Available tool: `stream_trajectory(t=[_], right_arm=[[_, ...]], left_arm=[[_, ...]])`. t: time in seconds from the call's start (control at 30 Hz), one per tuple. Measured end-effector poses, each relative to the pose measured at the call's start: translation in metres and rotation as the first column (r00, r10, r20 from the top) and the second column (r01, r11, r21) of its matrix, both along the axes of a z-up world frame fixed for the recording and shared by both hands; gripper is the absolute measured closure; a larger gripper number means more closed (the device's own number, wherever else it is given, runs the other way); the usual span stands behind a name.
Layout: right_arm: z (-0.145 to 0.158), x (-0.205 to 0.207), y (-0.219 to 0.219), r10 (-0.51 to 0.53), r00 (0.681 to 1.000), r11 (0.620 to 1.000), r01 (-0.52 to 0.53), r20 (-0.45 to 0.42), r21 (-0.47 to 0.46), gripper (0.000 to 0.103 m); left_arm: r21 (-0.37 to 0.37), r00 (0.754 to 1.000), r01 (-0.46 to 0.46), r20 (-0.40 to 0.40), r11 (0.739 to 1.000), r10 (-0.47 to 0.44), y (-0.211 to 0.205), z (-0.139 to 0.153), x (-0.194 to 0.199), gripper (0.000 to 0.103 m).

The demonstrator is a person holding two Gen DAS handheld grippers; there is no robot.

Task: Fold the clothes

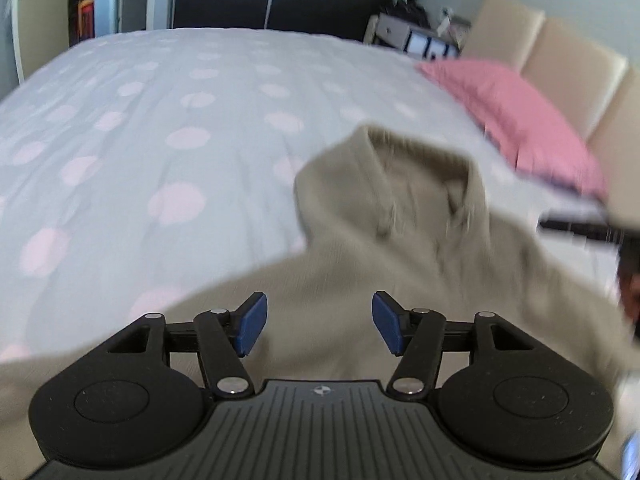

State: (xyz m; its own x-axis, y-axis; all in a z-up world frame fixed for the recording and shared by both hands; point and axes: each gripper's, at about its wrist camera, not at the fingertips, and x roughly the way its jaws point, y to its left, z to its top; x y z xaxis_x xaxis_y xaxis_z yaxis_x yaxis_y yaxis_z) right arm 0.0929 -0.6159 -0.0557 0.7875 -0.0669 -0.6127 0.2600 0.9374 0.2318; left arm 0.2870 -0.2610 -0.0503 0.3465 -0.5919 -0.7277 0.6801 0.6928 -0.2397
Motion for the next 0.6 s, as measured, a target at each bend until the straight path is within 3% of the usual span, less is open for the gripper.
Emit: stream_trajectory(t=[0.07, 0.2, 0.3, 0.4, 0.6], right_arm=[[-0.002, 0.014, -0.011, -0.045, 0.999, 0.998, 0.046, -0.014, 0.050, 0.039], [-0.006, 0.039, -0.032, -0.126, 0.992, 0.984, 0.128, -0.031, 0.122, 0.038], [-0.009, 0.059, -0.043, -0.164, 0.986, 0.977, 0.168, -0.041, 0.135, 0.038], [-0.008, 0.080, -0.051, -0.191, 0.981, 0.975, 0.194, -0.039, 0.108, 0.033], [-0.009, 0.123, -0.050, -0.183, 0.981, 0.983, 0.184, -0.062, 0.003, 0.033]], left_arm=[[-0.026, 0.999, -0.015, -0.033, 1.000, 0.014, -0.018, -0.001, 0.022, 0.042], [-0.053, 0.999, -0.037, -0.028, 0.998, 0.036, -0.053, -0.007, 0.053, 0.041], [-0.080, 0.995, -0.052, -0.090, 0.995, 0.045, -0.081, -0.019, 0.074, 0.040], [-0.063, 0.997, -0.059, -0.060, 0.996, 0.055, -0.111, -0.027, 0.077, 0.040], [0.015, 0.997, -0.074, 0.033, 0.997, 0.073, -0.169, -0.043, 0.084, 0.040]])
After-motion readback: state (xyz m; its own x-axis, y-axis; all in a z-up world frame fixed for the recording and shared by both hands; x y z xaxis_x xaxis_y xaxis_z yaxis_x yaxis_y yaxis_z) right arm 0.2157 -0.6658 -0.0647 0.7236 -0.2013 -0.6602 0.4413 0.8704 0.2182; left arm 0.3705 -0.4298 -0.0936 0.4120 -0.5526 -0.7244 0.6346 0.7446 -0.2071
